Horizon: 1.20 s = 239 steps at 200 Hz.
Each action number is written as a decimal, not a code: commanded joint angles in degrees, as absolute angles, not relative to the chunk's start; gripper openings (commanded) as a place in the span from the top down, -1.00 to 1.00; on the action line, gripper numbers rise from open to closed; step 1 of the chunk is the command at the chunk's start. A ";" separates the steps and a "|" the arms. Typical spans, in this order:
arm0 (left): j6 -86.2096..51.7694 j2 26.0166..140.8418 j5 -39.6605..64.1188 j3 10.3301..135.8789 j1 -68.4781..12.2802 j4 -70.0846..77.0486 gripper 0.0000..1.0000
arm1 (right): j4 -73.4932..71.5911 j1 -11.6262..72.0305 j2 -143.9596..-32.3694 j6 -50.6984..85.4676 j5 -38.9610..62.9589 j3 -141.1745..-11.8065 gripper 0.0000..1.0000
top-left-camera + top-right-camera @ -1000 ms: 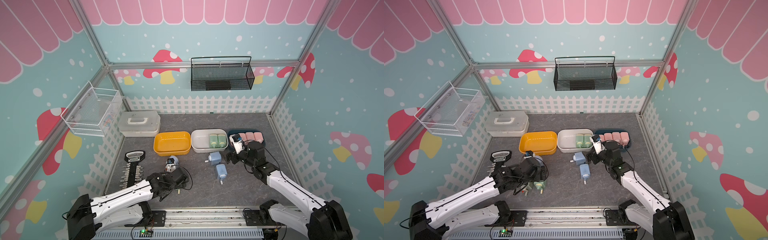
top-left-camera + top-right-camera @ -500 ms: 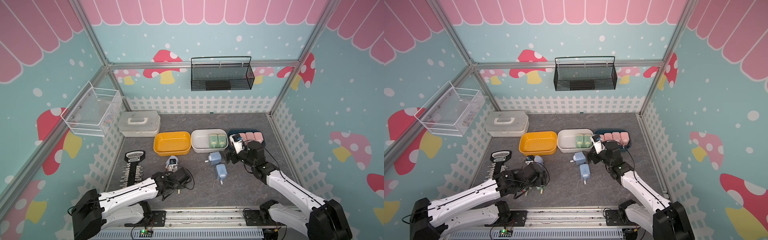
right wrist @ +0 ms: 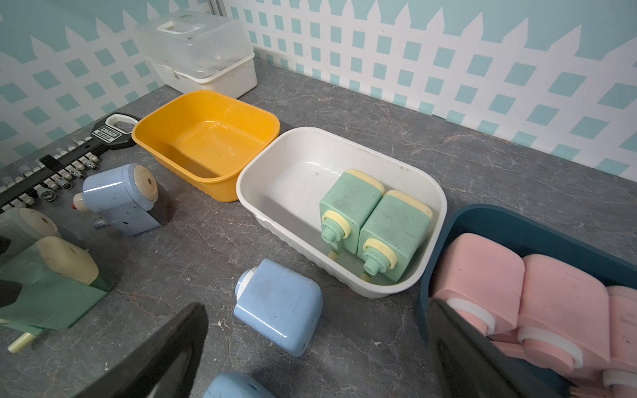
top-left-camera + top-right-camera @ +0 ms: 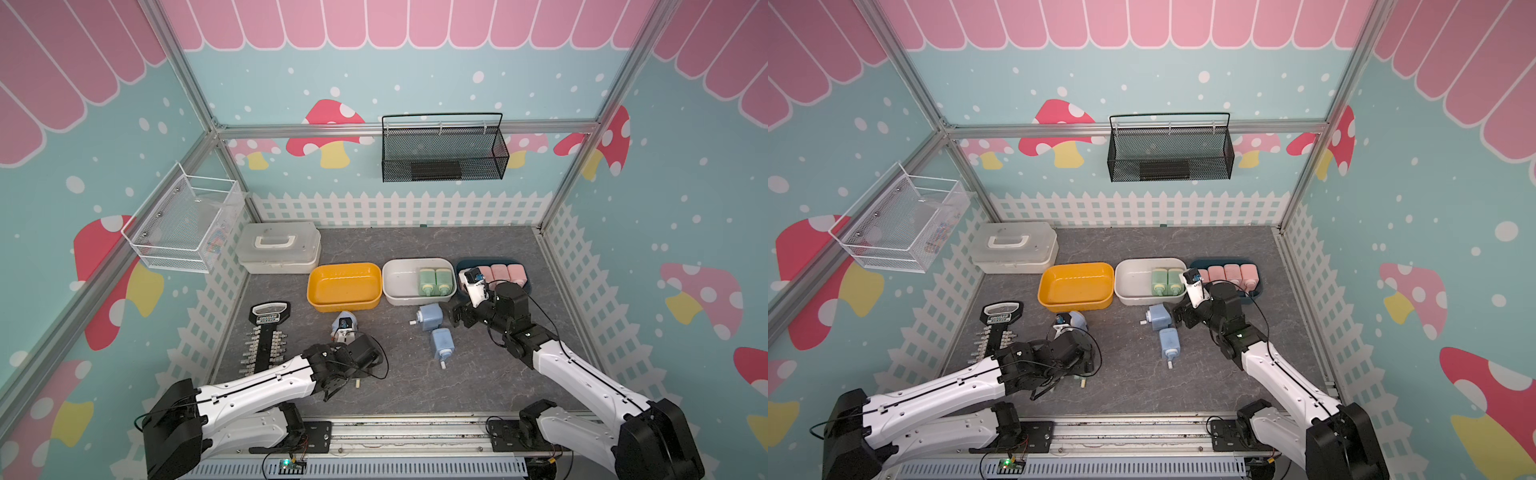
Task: Place the pencil sharpeners by color into the storage box
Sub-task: Pick up the pencil sharpener from the center of the board.
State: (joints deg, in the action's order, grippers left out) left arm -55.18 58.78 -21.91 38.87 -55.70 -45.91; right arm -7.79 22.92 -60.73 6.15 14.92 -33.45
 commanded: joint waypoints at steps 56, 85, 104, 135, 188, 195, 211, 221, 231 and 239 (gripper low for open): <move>-56.59 59.19 -22.42 35.68 -56.07 -43.15 -0.72 | -9.41 23.13 -61.94 7.65 15.14 -34.45 -0.97; -56.13 60.75 -22.68 36.19 -56.07 -42.79 -0.67 | -9.62 23.12 -62.14 7.99 14.94 -34.47 -0.97; -55.51 61.86 -22.51 36.69 -56.07 -42.57 -0.58 | -9.50 23.12 -62.18 8.17 14.59 -34.45 -0.97; -55.48 63.50 -22.81 37.00 -56.07 -42.63 -0.52 | -9.50 23.11 -62.31 8.26 14.10 -34.37 -0.97; -55.62 65.21 -22.77 37.79 -56.09 -42.55 -0.37 | -9.41 23.09 -62.75 8.20 13.97 -34.45 -0.97; -55.54 65.29 -22.69 37.88 -56.09 -42.55 -0.36 | -9.33 23.12 -62.70 8.26 13.97 -34.49 -0.97; -55.55 65.21 -22.50 37.91 -56.07 -42.53 -0.32 | -9.32 23.13 -62.58 8.26 13.87 -34.45 -0.97; -55.42 65.23 -22.39 37.81 -56.07 -42.45 -0.25 | -9.28 23.07 -62.37 8.26 13.84 -34.45 -0.97; -55.24 65.21 -22.37 37.77 -56.01 -42.56 0.00 | -9.35 23.09 -62.40 8.26 13.73 -34.45 -0.97; -55.43 65.13 -22.37 37.72 -56.09 -42.56 0.19 | -9.26 23.12 -62.32 8.26 13.77 -34.55 -0.97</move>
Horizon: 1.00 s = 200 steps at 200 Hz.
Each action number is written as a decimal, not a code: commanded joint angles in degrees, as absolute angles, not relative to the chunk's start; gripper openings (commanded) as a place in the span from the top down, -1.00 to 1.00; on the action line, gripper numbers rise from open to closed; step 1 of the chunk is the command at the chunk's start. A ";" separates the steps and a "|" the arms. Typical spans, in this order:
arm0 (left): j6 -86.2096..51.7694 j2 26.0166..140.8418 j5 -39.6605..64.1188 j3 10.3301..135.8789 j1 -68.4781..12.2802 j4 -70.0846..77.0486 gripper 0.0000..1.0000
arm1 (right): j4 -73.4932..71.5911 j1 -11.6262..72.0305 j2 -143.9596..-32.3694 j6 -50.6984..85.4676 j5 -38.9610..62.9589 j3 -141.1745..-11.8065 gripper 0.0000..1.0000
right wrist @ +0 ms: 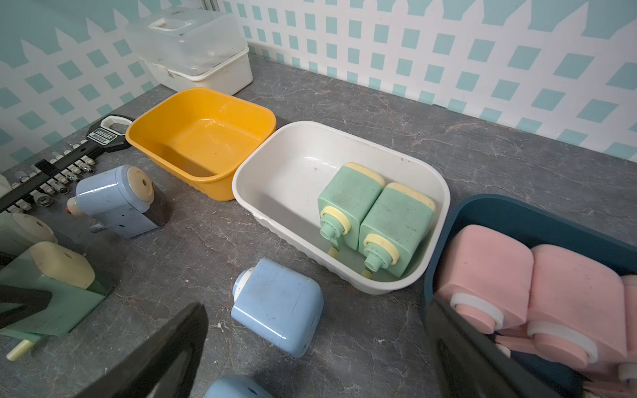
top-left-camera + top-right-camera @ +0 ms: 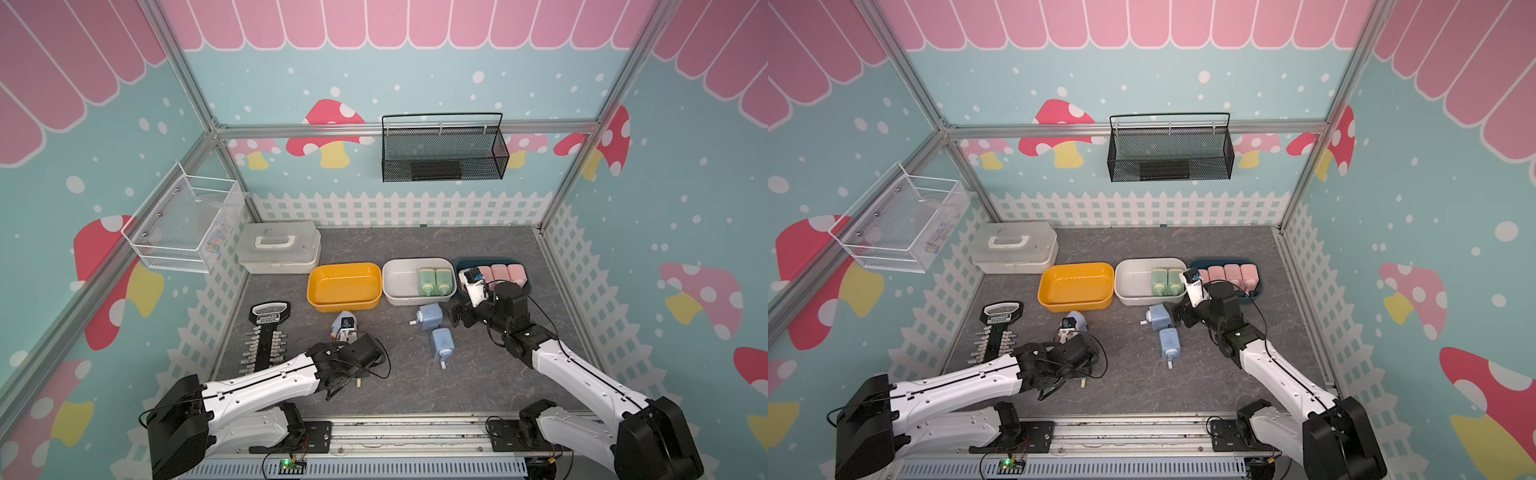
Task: Place the pencil sharpeners by color into the storage box
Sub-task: Pick up the pencil sharpener from the center of the board.
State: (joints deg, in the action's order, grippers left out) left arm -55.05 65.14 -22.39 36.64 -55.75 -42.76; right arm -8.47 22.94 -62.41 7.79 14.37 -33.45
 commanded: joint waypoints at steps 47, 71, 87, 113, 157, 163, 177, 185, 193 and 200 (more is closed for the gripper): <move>-55.22 65.36 -22.08 37.79 -56.07 -42.60 0.28 | -8.91 23.12 -62.14 8.35 13.62 -34.54 -0.97; -54.07 65.56 -21.49 38.29 -56.07 -42.54 0.79 | -8.78 23.07 -62.22 8.37 13.53 -34.54 -0.97; -53.96 65.65 -21.27 38.58 -56.07 -42.44 1.00 | -8.79 23.07 -62.31 8.34 13.61 -34.54 -0.97; -53.81 65.74 -21.23 39.09 -56.07 -42.57 1.00 | -8.56 23.11 -62.23 8.17 13.62 -34.68 -0.97; -53.37 65.04 -20.52 40.62 -55.96 -42.54 1.00 | -8.26 23.12 -62.18 7.83 13.88 -34.64 -0.97; -53.20 64.95 -20.43 40.89 -55.99 -42.54 1.00 | -8.20 23.11 -62.07 7.82 13.97 -34.63 -0.97; -53.38 64.57 -20.39 41.71 -55.58 -42.87 1.00 | -8.14 23.13 -62.14 7.67 13.95 -34.64 -0.98; -53.52 64.28 -20.11 42.13 -55.07 -43.06 1.00 | -7.92 23.12 -62.13 7.57 13.97 -34.70 -0.97; -53.48 64.01 -19.31 42.56 -54.26 -43.03 1.00 | -7.59 23.11 -62.05 7.41 14.02 -34.79 -0.97; -53.21 63.75 -18.66 42.99 -53.62 -43.07 1.00 | -7.29 23.10 -62.01 7.24 14.06 -34.80 -0.97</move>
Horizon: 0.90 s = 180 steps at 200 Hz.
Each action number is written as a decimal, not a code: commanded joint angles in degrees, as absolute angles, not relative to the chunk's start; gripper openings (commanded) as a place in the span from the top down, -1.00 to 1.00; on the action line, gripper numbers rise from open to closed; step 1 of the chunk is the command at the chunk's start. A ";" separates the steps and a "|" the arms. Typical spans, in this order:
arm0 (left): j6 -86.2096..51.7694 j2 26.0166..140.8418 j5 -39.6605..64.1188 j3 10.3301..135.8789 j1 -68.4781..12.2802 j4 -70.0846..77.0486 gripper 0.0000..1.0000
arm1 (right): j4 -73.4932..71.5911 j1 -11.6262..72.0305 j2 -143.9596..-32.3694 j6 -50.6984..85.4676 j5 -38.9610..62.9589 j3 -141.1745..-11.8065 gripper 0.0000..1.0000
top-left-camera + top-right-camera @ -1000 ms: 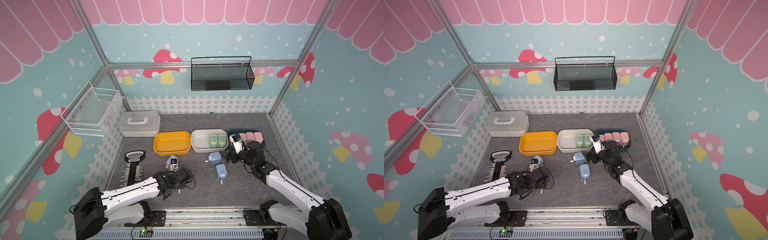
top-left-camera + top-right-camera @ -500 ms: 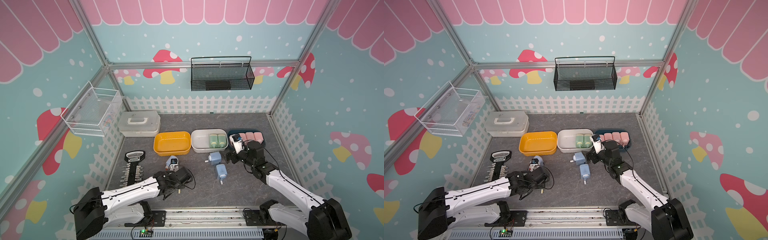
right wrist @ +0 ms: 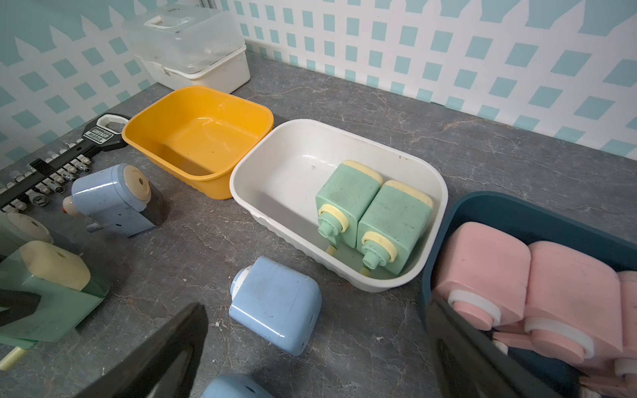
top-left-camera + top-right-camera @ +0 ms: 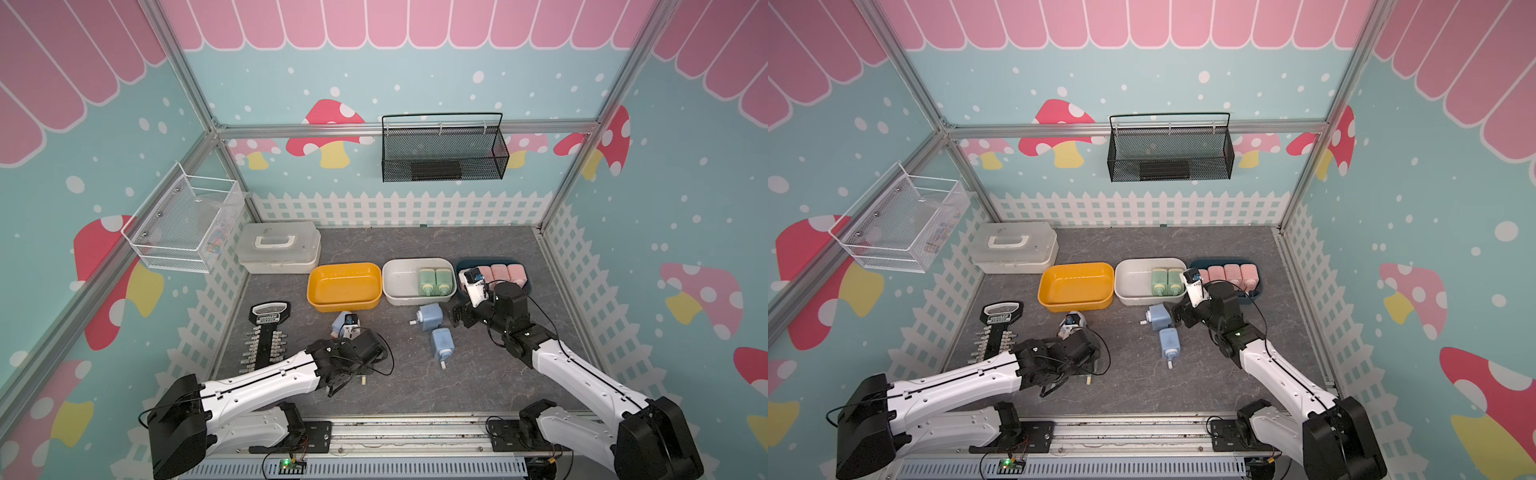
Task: Place the pencil sharpeners by color into the storage box
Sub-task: Pick up the pencil sharpener from the center of the board, then place the pencil sharpener in the storage box.
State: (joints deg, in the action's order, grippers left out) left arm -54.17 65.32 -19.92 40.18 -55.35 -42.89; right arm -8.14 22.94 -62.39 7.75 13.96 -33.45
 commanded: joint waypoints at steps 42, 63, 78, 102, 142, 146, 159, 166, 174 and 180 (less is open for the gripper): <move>-51.18 62.80 -16.18 47.57 -52.64 -44.25 1.00 | -6.62 23.04 -62.50 7.17 15.82 -35.35 -0.97; -49.71 63.90 -13.99 50.71 -52.65 -45.45 1.00 | -3.57 23.12 -63.10 6.08 16.45 -36.63 -0.97; -48.60 64.91 -13.27 52.91 -52.65 -46.06 1.00 | -2.71 23.11 -63.11 5.44 16.41 -36.66 -0.97; -46.36 66.19 -14.30 56.64 -52.56 -47.05 1.00 | -2.36 23.12 -62.74 4.95 15.82 -36.11 -0.97; -42.22 70.55 -14.17 64.68 -52.06 -49.73 1.00 | -5.70 23.14 -63.31 6.62 17.09 -34.62 -0.97; -42.15 71.12 -14.23 65.47 -51.81 -50.13 1.00 | -5.52 23.12 -63.37 6.49 17.09 -34.86 -0.97; -41.67 72.97 -13.84 67.51 -50.59 -51.13 1.00 | -4.20 23.12 -63.39 5.79 17.44 -35.74 -0.97; -41.51 73.89 -13.71 68.67 -49.76 -51.48 1.00 | -3.45 23.11 -63.40 5.48 17.88 -36.23 -0.97; -41.28 75.05 -13.99 70.09 -49.05 -51.59 1.00 | -2.09 23.11 -63.54 5.05 18.35 -36.99 -0.97; -40.82 75.82 -14.22 71.10 -48.52 -51.59 1.00 | -0.94 23.10 -63.57 4.78 18.60 -37.55 -0.97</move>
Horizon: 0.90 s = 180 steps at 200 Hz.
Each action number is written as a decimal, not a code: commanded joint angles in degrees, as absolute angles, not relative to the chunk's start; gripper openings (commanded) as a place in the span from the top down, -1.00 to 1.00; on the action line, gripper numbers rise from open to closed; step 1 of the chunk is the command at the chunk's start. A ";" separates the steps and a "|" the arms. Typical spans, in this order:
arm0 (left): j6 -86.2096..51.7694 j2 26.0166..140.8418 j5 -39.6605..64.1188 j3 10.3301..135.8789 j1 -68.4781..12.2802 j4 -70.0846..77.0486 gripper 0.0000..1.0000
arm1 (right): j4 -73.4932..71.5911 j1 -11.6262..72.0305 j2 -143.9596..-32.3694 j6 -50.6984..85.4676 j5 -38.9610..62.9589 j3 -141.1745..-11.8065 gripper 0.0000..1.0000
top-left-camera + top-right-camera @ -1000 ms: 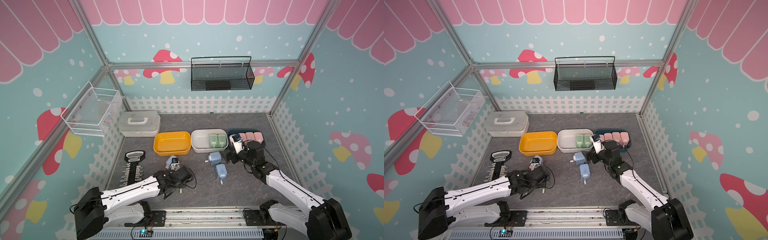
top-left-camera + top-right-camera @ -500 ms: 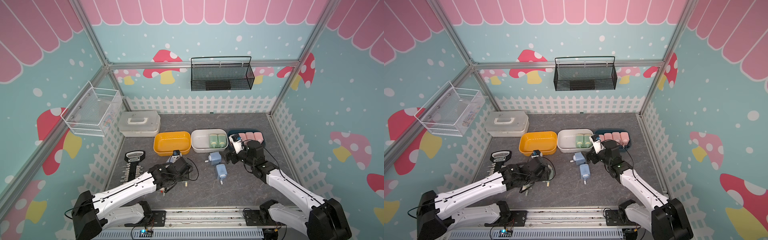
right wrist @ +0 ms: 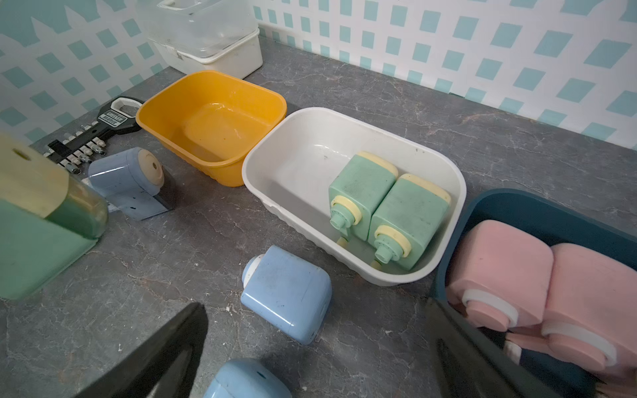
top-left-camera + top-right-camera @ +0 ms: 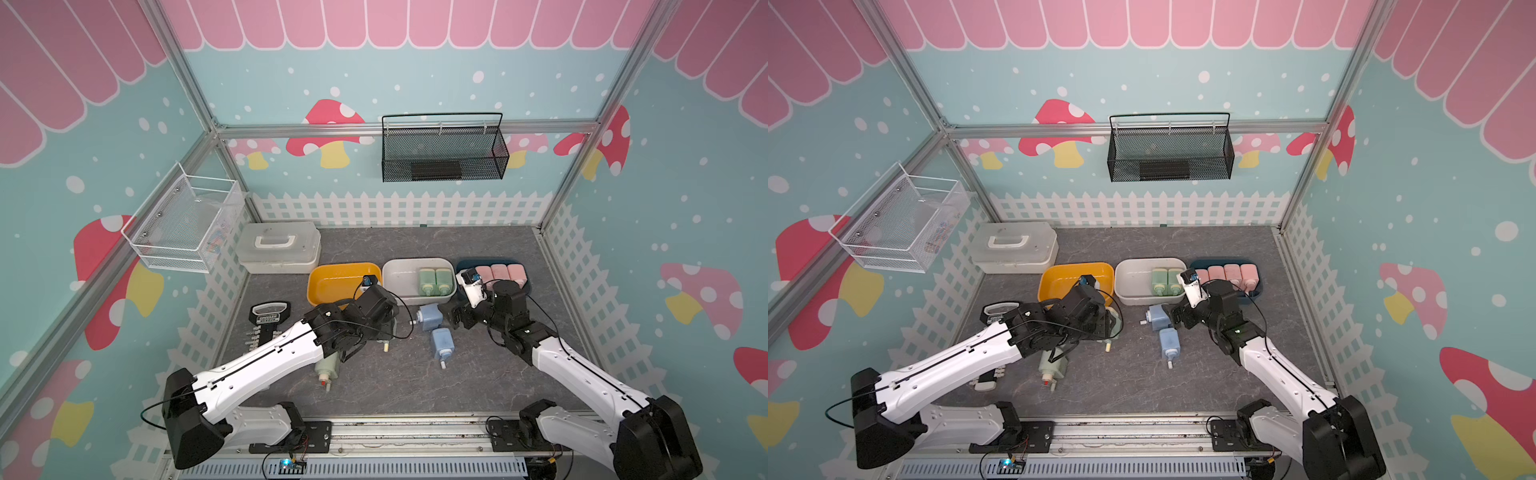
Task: Place the pencil sharpeners by color into the storage box
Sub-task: Place the pencil sharpener in the storage box.
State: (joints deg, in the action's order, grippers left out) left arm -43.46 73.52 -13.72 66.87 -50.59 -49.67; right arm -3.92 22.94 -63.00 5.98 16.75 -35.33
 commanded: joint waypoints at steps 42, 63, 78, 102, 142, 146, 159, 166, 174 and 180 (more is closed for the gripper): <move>-35.61 84.30 -14.91 82.44 -47.11 -51.57 1.00 | 0.29 23.09 -61.64 5.37 18.53 -37.38 -0.98; -33.55 89.35 -15.37 88.55 -46.94 -51.27 1.00 | 0.76 23.12 -59.85 7.08 16.84 -36.84 -0.97; -31.96 93.29 -15.47 92.61 -46.60 -50.61 1.00 | 3.56 23.10 -58.66 7.73 14.40 -37.32 -0.97; -28.88 100.37 -14.11 99.81 -45.45 -50.61 1.00 | 9.40 23.07 -57.83 8.24 11.20 -38.82 -0.97; -26.98 109.86 -14.11 110.61 -43.53 -52.68 1.00 | 13.81 23.12 -56.66 10.48 7.87 -39.25 -0.97; -26.98 110.56 -14.31 111.42 -43.38 -52.88 1.00 | 13.83 23.08 -56.45 10.77 7.71 -39.19 -0.97; -27.03 112.63 -14.97 113.74 -42.89 -53.79 1.00 | 13.89 23.11 -55.85 11.65 7.34 -38.89 -0.97; -27.37 113.74 -15.18 114.64 -42.43 -54.32 1.00 | 14.18 23.16 -55.48 11.93 7.38 -38.84 -0.97; -27.58 114.97 -14.82 115.51 -41.91 -54.94 1.00 | 14.52 23.11 -55.10 12.21 7.29 -38.88 -0.97; -27.51 116.01 -14.10 116.23 -41.55 -55.65 1.00 | 14.94 23.12 -54.71 12.30 7.32 -38.91 -0.97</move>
State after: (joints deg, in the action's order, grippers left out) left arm -28.47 113.69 -13.91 112.12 -42.92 -53.17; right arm 12.51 22.94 -56.62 10.22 8.71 -38.24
